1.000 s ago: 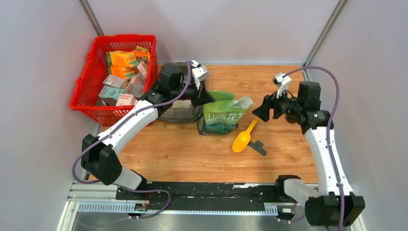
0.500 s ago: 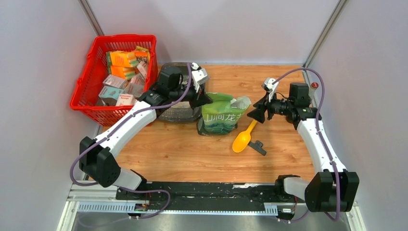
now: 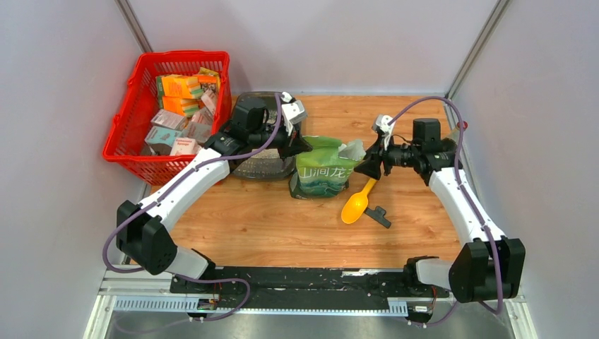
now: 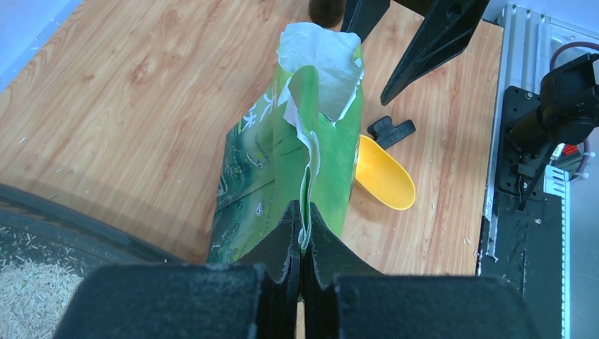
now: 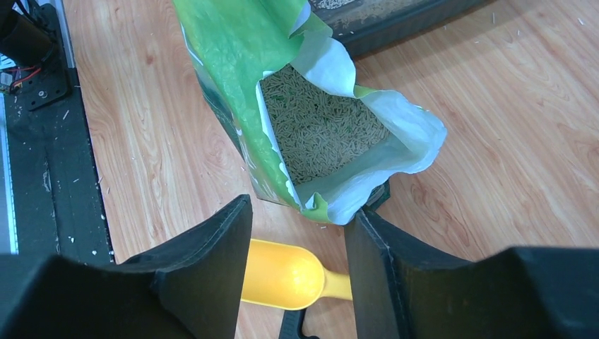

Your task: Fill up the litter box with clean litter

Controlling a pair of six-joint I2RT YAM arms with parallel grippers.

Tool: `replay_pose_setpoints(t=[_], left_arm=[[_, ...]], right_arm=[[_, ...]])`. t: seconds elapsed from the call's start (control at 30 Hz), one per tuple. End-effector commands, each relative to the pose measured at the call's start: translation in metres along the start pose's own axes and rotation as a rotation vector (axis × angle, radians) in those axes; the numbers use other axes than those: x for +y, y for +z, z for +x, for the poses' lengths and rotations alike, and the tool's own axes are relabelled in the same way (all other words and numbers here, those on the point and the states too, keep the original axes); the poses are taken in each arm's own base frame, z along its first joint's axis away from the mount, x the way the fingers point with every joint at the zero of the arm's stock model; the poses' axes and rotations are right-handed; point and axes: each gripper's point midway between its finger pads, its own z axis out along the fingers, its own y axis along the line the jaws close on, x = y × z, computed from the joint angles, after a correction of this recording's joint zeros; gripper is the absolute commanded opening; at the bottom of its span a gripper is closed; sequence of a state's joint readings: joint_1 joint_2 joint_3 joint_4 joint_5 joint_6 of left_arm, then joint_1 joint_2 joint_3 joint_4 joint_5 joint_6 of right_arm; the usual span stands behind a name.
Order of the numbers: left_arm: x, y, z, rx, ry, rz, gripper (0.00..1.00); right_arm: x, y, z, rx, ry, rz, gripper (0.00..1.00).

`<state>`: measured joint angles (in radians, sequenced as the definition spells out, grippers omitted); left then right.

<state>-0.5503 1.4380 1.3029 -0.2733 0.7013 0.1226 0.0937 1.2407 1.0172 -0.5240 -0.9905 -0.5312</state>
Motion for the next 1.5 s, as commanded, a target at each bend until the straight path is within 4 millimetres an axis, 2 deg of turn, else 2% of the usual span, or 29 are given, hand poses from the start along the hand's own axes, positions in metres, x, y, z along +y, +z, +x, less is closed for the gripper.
replay_pose_setpoints(t=[0.0,0.17,0.27,0.4,0.57,0.6,0.63,0.7,0.8,0.87,0.9,0.93,1.0,1.03,1.1,1.13,1.17,1.2,1.23,1.27,1.3,1.33,1.37,1.47], left_arm=[[-0.010,-0.018,-0.046,-0.099,0.099,0.002,0.00],[-0.010,-0.017,-0.047,-0.097,0.097,0.006,0.00],[-0.010,-0.016,-0.046,-0.093,0.094,0.006,0.00],[-0.008,-0.017,-0.046,-0.088,0.102,0.002,0.00],[-0.006,-0.017,-0.046,-0.076,0.114,-0.007,0.00],[-0.005,-0.018,-0.048,-0.076,0.137,-0.008,0.00],[-0.005,-0.020,-0.045,-0.057,0.137,-0.008,0.06],[0.001,-0.032,-0.065,-0.083,0.170,-0.031,0.14],[0.010,-0.054,-0.106,-0.173,0.202,-0.077,0.34],[0.020,-0.063,-0.128,-0.205,0.239,-0.117,0.41],[0.031,-0.063,-0.129,-0.197,0.246,-0.154,0.44],[0.049,-0.058,-0.122,-0.178,0.229,-0.180,0.44],[0.071,-0.051,-0.122,-0.184,0.230,-0.203,0.42],[0.090,-0.032,-0.105,-0.151,0.194,-0.204,0.40],[0.107,-0.016,-0.101,-0.147,0.176,-0.197,0.36],[0.123,0.006,-0.078,-0.105,0.134,-0.173,0.34],[0.129,0.013,-0.085,-0.117,0.126,-0.164,0.33],[0.132,0.023,-0.079,-0.113,0.110,-0.131,0.29],[0.145,0.043,-0.058,-0.083,0.070,-0.108,0.28],[0.146,0.050,-0.065,-0.096,0.081,-0.091,0.27],[0.148,0.059,-0.060,-0.093,0.078,-0.071,0.25],[0.154,0.073,-0.045,-0.076,0.064,-0.055,0.24],[0.150,0.081,-0.047,-0.081,0.074,-0.034,0.23],[0.142,0.102,-0.031,-0.070,0.032,0.039,0.21]], right_arm=[[-0.001,0.005,-0.024,-0.047,-0.106,-0.024,0.52],[-0.005,0.011,-0.027,-0.062,-0.129,-0.006,0.49],[-0.007,0.015,-0.028,-0.071,-0.131,-0.007,0.43],[-0.008,0.019,-0.027,-0.068,-0.124,-0.010,0.30],[-0.007,0.021,-0.021,-0.051,-0.117,-0.031,0.21],[-0.007,0.021,-0.022,-0.053,-0.119,-0.030,0.16],[-0.008,0.021,-0.022,-0.051,-0.119,-0.027,0.14],[-0.008,0.020,-0.023,-0.053,-0.124,-0.021,0.08],[-0.011,0.021,-0.023,-0.052,-0.122,-0.017,0.04],[-0.010,0.022,-0.022,-0.051,-0.113,-0.019,0.03],[-0.011,0.022,-0.022,-0.052,-0.108,-0.019,0.02],[-0.012,0.023,-0.022,-0.054,-0.109,-0.016,0.02],[-0.014,0.024,-0.022,-0.058,-0.093,-0.013,0.02],[-0.016,0.025,-0.022,-0.059,-0.092,-0.009,0.02],[-0.017,0.026,-0.024,-0.063,-0.088,-0.006,0.02],[-0.018,0.026,-0.027,-0.065,-0.089,-0.005,0.02],[-0.019,0.026,-0.028,-0.065,-0.087,-0.005,0.02],[-0.019,0.026,-0.028,-0.063,-0.081,-0.005,0.02],[-0.020,0.026,-0.029,-0.062,-0.081,-0.003,0.02],[-0.021,0.026,-0.032,-0.065,-0.085,-0.004,0.02],[-0.021,0.025,-0.032,-0.061,-0.080,-0.004,0.02],[-0.021,0.025,-0.032,-0.058,-0.078,-0.002,0.02],[-0.022,0.025,-0.034,-0.060,-0.080,0.000,0.02],[-0.022,0.025,-0.033,-0.051,-0.063,-0.003,0.02]])
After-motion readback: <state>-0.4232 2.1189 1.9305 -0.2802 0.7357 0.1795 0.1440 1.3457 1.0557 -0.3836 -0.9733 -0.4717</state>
